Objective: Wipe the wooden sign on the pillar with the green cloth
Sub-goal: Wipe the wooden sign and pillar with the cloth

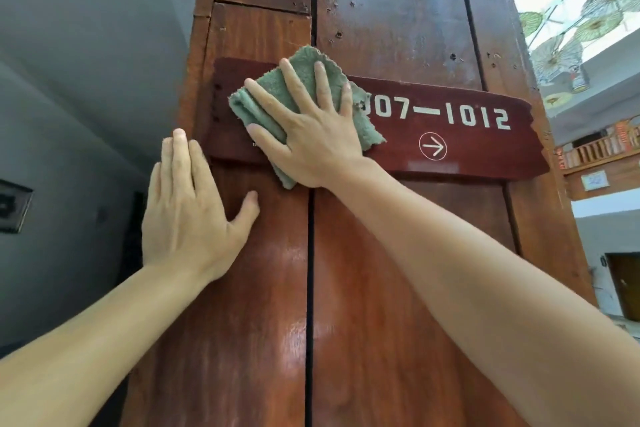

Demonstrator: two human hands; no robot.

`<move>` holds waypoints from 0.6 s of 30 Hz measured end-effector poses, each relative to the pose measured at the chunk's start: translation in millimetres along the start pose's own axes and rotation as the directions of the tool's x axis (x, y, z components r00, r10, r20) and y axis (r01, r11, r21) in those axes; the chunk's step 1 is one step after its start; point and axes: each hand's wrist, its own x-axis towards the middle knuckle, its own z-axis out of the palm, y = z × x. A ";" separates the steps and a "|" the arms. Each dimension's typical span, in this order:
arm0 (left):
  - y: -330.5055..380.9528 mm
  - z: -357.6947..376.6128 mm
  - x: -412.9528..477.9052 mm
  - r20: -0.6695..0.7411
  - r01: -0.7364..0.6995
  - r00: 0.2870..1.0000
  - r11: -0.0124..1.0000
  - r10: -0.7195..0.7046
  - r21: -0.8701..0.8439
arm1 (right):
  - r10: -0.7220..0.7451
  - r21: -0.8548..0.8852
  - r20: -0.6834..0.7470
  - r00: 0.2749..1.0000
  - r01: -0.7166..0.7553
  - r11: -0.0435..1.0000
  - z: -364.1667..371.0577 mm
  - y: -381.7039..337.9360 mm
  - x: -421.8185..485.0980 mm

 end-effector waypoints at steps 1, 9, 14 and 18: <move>0.8 -0.4 -0.7 0.008 -0.001 1.000 1.000 0.001 0.007 | 0.042 0.004 0.005 0.999 -0.042 0.999 -0.8 7.5 2.2; -4.8 -3.0 -2.1 0.039 -0.013 0.999 1.000 0.013 0.020 | 0.081 0.063 -0.054 0.995 -0.078 0.995 15.7 -78.8 2.1; -4.0 -3.2 -5.4 0.022 -0.003 1.000 1.000 0.003 0.026 | -0.141 -0.034 -0.001 0.990 0.141 0.989 6.3 -23.4 3.8; -4.1 -5.7 -3.3 0.040 -0.005 0.999 0.998 0.002 0.064 | 0.362 0.095 0.000 0.932 -0.360 0.928 6.8 -39.3 19.9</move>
